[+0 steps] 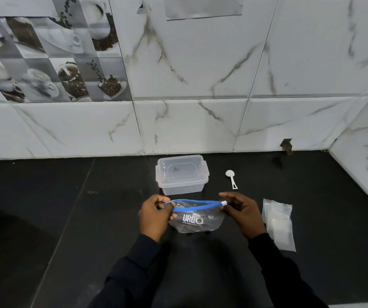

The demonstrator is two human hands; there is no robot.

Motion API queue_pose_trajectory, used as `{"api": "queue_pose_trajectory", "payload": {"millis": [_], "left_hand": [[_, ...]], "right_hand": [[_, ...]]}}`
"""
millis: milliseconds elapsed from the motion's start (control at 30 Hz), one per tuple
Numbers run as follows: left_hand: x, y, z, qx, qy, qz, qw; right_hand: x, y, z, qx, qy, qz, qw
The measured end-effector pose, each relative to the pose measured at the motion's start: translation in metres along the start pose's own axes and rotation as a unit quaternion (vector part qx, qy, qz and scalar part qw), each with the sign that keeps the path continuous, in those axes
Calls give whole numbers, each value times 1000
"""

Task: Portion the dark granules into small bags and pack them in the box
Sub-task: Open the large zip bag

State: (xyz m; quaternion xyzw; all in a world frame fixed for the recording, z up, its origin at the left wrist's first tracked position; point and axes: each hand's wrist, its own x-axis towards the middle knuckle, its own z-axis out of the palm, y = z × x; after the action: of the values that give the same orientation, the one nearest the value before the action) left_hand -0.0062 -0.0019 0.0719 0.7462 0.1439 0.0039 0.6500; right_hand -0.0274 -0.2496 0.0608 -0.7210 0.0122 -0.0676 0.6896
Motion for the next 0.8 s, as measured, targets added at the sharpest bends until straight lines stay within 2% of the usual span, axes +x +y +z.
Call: {"api": "queue_pose_trajectory", "payload": {"millis": [233, 500, 633, 700, 733, 800], "left_hand": [[-4, 9, 0, -3, -3, -47, 999], [3, 12, 4, -105, 45, -144, 983], [2, 17, 5, -116, 33, -162, 979], [-2, 17, 4, -25, 25, -121, 992], [-5, 18, 4, 68, 31, -64, 995], [-15, 26, 5, 221, 63, 96, 968]], "right_hand": [[-6, -9, -5, 13, 4, -10, 1000], [-11, -12, -8, -29, -77, -33, 996], [-12, -14, -4, -19, -56, -18, 998], [-10, -12, -3, -20, -32, -13, 999], [-8, -11, -3, -16, -21, -9, 1000], [-5, -11, -1, -7, -3, 0, 1000]]}}
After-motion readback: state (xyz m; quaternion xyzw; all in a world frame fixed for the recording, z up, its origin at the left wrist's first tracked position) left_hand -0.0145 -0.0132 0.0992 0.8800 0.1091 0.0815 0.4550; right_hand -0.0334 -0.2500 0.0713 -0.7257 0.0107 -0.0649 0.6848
